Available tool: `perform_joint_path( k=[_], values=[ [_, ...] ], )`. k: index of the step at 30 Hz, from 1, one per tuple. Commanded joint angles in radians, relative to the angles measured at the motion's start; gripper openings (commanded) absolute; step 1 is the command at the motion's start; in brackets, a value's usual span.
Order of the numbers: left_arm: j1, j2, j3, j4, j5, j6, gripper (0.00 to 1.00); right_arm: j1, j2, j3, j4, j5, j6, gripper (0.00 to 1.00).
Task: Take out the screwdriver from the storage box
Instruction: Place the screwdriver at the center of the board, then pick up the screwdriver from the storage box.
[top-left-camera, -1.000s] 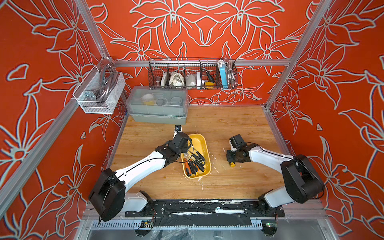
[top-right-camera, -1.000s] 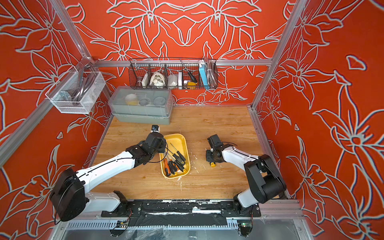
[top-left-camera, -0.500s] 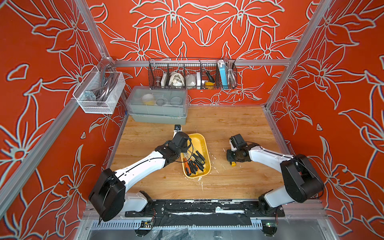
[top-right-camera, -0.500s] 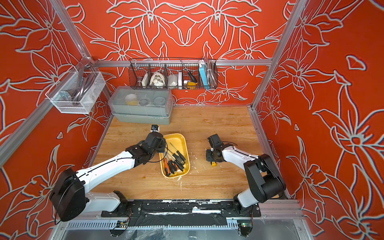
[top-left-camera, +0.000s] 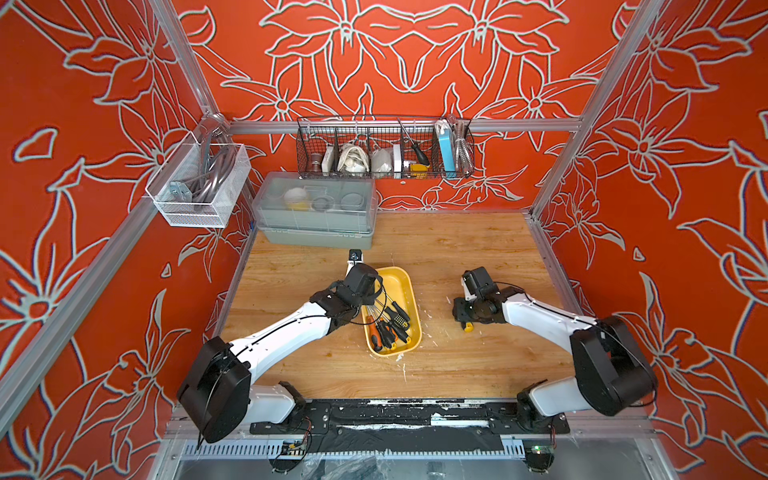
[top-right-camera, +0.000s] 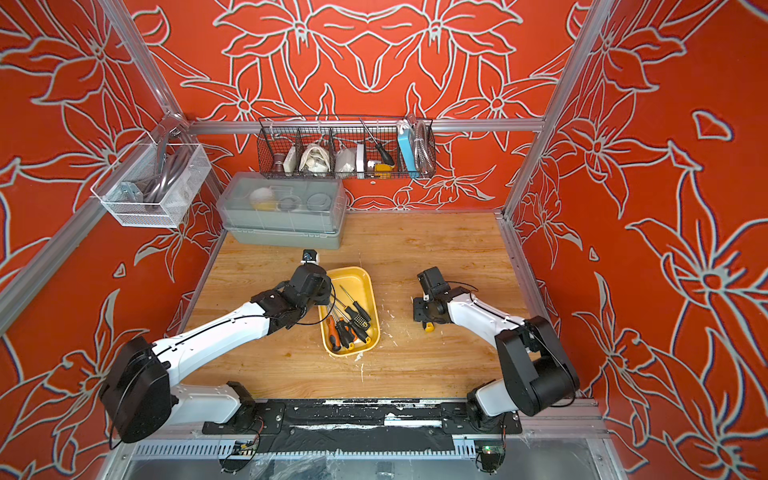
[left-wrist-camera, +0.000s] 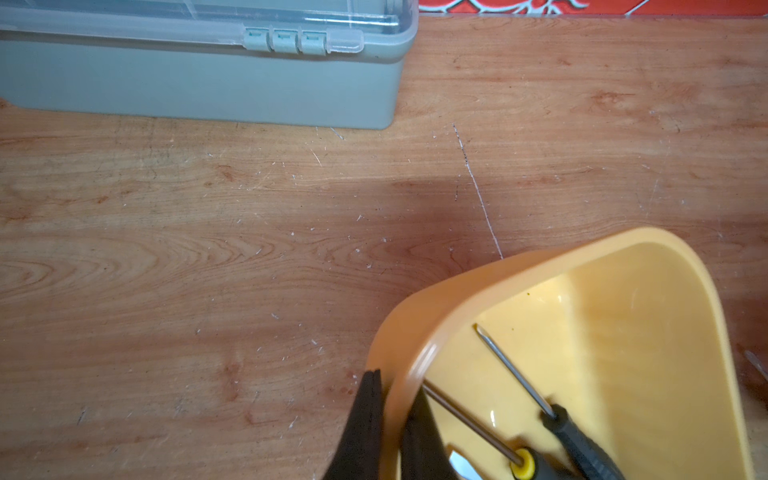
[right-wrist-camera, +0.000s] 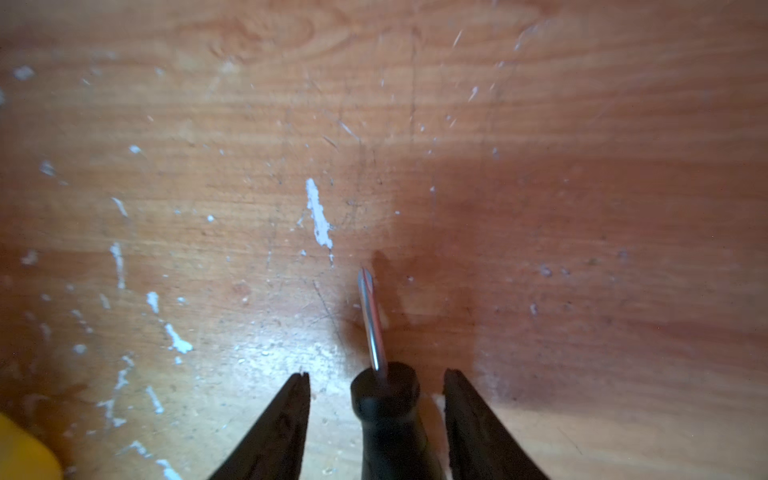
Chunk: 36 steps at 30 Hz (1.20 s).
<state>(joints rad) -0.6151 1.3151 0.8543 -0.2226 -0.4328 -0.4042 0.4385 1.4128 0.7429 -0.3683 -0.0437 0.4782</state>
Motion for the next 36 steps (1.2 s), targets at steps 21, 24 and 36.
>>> perform_joint_path(
  k=[21,24,36],
  values=[
    [0.024,0.002,0.017,0.040,0.094,-0.014,0.00,0.542,-0.231,0.096,0.077,0.161,-0.215,0.57],
    [0.029,-0.001,0.019,0.037,0.106,-0.015,0.00,0.571,-0.143,0.130,0.122,0.150,-0.219,0.57],
    [0.031,-0.005,0.021,0.039,0.121,-0.010,0.00,0.540,0.119,0.288,0.158,0.153,-0.226,0.55]
  ],
)
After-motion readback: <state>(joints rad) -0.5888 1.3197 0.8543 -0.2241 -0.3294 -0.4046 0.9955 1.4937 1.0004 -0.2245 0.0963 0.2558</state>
